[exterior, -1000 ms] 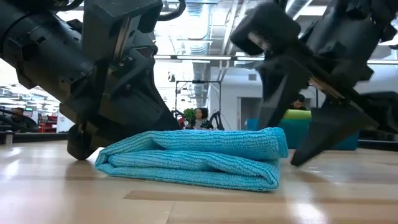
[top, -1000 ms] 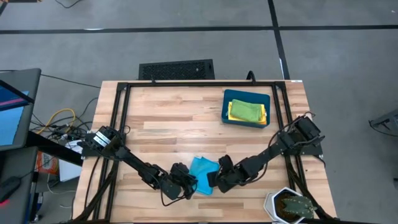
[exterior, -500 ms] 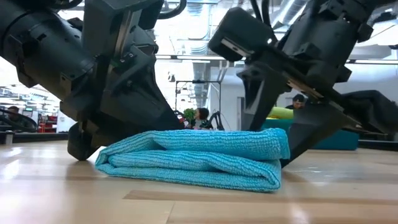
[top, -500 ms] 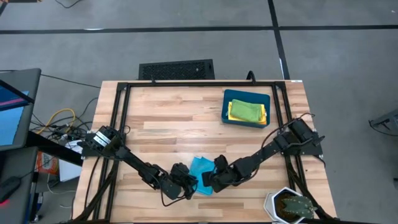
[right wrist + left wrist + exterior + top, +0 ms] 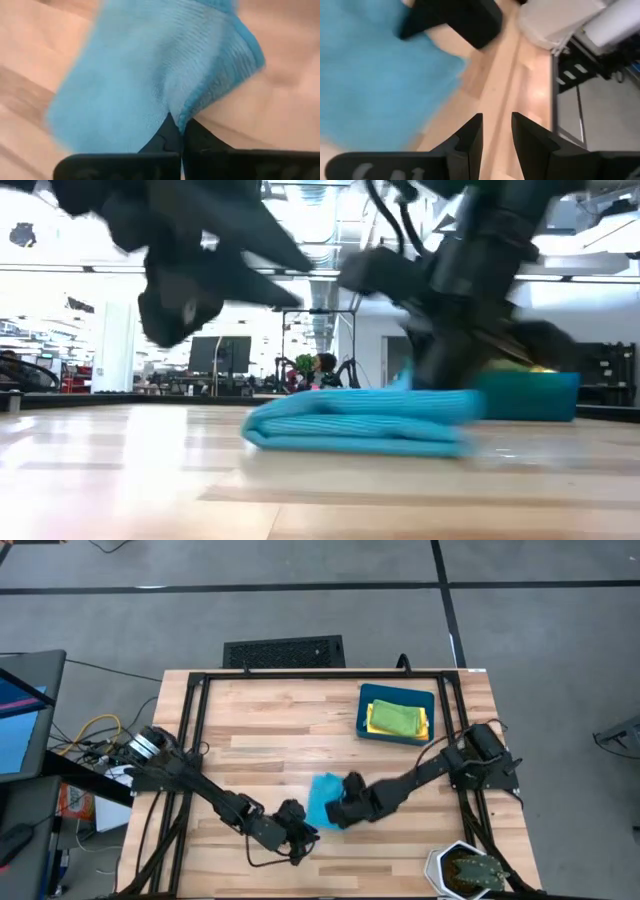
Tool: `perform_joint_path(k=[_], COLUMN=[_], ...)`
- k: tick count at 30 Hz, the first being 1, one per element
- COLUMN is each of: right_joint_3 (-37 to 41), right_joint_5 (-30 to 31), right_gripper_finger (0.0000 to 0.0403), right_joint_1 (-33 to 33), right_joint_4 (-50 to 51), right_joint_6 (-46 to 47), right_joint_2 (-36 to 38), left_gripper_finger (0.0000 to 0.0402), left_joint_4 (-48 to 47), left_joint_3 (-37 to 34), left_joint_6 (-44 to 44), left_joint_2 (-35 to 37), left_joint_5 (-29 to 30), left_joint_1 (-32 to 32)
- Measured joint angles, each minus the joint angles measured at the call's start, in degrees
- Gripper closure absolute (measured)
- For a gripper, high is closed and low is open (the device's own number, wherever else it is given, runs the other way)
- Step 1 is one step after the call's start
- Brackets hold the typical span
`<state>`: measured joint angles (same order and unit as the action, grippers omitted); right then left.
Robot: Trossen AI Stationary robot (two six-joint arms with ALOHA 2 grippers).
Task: Fold microfiber towels
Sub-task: Put the blue microfiber cloth into the blue bin
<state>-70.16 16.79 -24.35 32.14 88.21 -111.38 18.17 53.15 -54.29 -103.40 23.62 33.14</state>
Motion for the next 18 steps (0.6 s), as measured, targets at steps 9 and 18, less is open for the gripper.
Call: perform_joint_path(k=[9,18], right_joint_3=[-0.4,-0.4], right_joint_5=[3.1,9.9], right_gripper_finger=[0.0393,0.0393], right_joint_1=[11.1,28.6], right_joint_4=[13.4,21.5], right_joint_6=[-19.1,-28.0], right_joint_2=[16.7,37.4], left_gripper_finger=[0.0308,0.0308], left_joint_4=[-11.7,-20.2], left_joint_3=[0.0,0.0], left_joint_6=[6.2,6.2], left_joint_2=[14.6,19.3], left_joint_5=[7.7,13.1], left_joint_1=[0.0,0.0])
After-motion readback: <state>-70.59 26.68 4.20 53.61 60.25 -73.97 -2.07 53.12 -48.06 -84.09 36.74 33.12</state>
